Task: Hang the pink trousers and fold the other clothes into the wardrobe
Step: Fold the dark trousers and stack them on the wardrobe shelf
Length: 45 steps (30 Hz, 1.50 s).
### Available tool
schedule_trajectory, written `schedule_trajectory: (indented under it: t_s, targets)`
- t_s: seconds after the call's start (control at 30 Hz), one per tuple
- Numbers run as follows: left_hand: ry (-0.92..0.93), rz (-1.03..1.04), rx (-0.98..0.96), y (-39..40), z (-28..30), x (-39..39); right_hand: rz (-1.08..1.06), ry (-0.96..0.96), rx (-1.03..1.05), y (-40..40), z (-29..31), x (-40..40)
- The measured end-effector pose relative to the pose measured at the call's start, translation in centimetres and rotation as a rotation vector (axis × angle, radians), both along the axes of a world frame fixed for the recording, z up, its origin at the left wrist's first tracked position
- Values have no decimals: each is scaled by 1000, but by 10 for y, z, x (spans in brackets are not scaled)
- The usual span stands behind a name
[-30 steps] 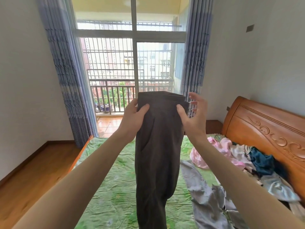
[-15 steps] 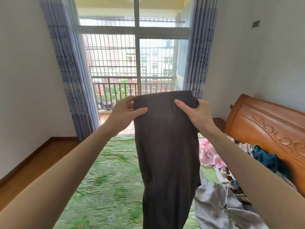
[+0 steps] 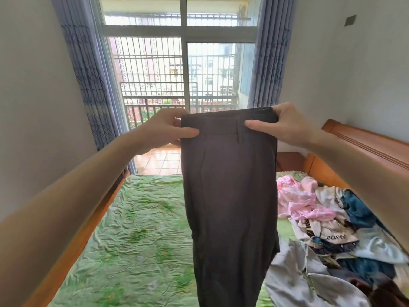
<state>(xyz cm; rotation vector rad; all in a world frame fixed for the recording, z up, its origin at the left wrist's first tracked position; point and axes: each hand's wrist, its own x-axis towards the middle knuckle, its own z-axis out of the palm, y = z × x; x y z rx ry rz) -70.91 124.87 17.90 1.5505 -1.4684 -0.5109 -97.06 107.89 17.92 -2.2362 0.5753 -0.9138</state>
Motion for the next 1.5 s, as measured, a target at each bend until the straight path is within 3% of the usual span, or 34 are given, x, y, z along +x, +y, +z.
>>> schedule_trajectory:
  t_s: [0.1, 0.17, 0.3, 0.4, 0.5, 0.57, 0.7, 0.77, 0.93, 1.07, 1.23, 1.37, 1.5]
  targets:
    - [-139, -23, 138, -3, 17, -1, 81, 232, 28, -1, 21, -7]
    - [-232, -89, 321, -4, 27, -4, 162, 486, 110, 3, 36, -12]
    - [-286, -436, 795, -8, 30, -11, 410, 1022, 318, 20, 37, -11]
    - [-302, -568, 948, -22, 17, -7, 558, 1162, 417, 21, 14, 4]
    - [-406, -403, 961, -49, -1, 14, 431, 1082, 390, -7, -6, 32]
    - [-474, -189, 884, -77, -12, 36, 255, 965, 236, -33, -17, 58]
    - [-661, 160, 528, -136, -21, 85, -54, 788, -320, -85, -28, 116]
    - [-796, 299, 307, -157, -11, 100, -152, 666, -429, -104, -18, 137]
    - [-819, 544, -61, -185, 28, 118, -344, 379, -715, -135, 19, 163]
    - [-859, 587, -187, -187, 48, 121, -445, 260, -835, -142, 32, 160]
    - [-937, 501, -126, -167, 36, 108, -405, 312, -861, -124, 12, 144]
    - [-980, 371, 21, -139, -20, 90, -303, 370, -831, -103, -46, 123]
    - [-918, 207, 184, -103, -119, 73, -195, 481, -770, -76, -149, 100]
